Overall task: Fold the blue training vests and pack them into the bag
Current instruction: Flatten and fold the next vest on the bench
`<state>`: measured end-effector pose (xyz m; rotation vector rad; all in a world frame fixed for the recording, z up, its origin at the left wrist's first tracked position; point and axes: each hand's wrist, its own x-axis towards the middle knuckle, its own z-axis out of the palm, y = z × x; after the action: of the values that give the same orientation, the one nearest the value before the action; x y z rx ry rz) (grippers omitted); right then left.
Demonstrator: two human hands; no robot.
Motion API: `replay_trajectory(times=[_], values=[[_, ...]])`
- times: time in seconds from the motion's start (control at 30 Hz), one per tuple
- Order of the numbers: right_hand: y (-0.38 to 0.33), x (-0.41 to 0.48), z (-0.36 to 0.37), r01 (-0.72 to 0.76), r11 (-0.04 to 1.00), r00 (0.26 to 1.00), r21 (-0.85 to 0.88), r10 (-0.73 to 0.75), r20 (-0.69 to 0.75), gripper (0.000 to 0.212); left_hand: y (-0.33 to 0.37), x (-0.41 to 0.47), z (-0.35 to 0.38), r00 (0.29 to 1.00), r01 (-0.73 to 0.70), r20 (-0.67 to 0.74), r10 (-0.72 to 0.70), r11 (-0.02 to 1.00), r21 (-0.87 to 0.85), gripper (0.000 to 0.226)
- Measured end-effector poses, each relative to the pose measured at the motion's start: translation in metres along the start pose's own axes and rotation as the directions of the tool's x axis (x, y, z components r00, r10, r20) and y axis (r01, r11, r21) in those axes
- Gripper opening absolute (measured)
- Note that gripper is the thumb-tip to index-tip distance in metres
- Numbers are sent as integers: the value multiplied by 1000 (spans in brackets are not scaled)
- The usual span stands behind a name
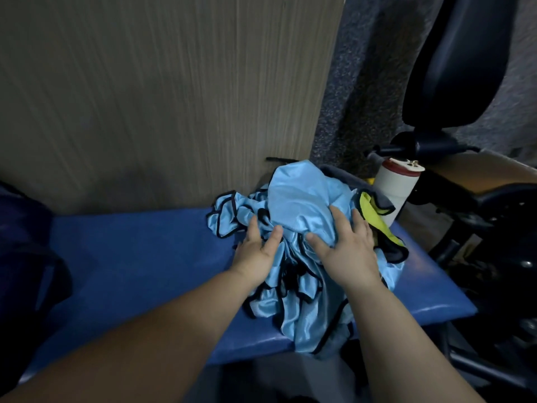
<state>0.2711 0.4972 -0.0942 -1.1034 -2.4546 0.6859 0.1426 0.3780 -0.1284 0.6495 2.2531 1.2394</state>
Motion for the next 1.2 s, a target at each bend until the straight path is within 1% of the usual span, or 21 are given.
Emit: replay_trajectory(times=[0.03,0.1,0.2,0.27,0.37,0.43,0.53,0.67,0.73,0.83,0.9,0.97,1.03,1.1,1.13,1.2], values=[[0,1,1,-1,1000,1000,11,1,3,77,4,2,4,1000,5,15,-4,999,-47,102],[1,4,2,-9,1000,1000,25,9,-4,77,11,6,11,1000,4,19,-2,994,-111,93],[3,6,3,-6,1000,1000,16,6,-9,77,15,15,20,1000,5,-6,-6,992,-130,82],[3,6,5,-1,1000,1000,-3,1,-9,76,18,19,23,1000,-26,1,27,992,-125,85],[4,6,9,-6,1000,1000,-12,5,-17,73,23,25,26,995,-97,24,102,986,-135,105],[5,7,12,-11,1000,1000,-19,10,-23,71,24,31,27,992,-106,52,115,984,-141,111],[5,9,16,-15,999,999,-40,14,-36,70,25,36,26,987,-105,106,120,985,-138,111],[1,12,18,-41,997,999,-62,40,-20,66,28,39,21,974,-118,183,134,988,-95,111],[-2,12,18,-48,996,999,-77,46,-27,63,29,38,17,971,-119,202,130,991,-65,104],[-6,11,18,-58,992,997,-112,52,-56,55,23,31,14,982,-118,136,128,990,-80,84],[-8,10,18,-43,990,991,-136,25,-129,49,15,24,13,991,-111,62,118,989,-101,85],[-11,8,19,30,988,972,-154,-65,-228,44,12,15,10,993,-106,-52,104,993,-52,87],[-17,9,18,115,983,951,-145,-151,-270,42,14,6,4,982,-98,-161,97,995,2,82],[-26,9,18,186,978,944,-92,-204,-260,43,18,-3,-2,976,-130,-185,113,988,-80,83],[-32,8,18,221,974,944,-48,-226,-239,45,21,-8,-7,978,-141,-173,112,976,-165,84],[-44,3,19,294,955,942,48,-281,-185,50,27,-17,-15,985,-145,-138,102,925,-351,72]])
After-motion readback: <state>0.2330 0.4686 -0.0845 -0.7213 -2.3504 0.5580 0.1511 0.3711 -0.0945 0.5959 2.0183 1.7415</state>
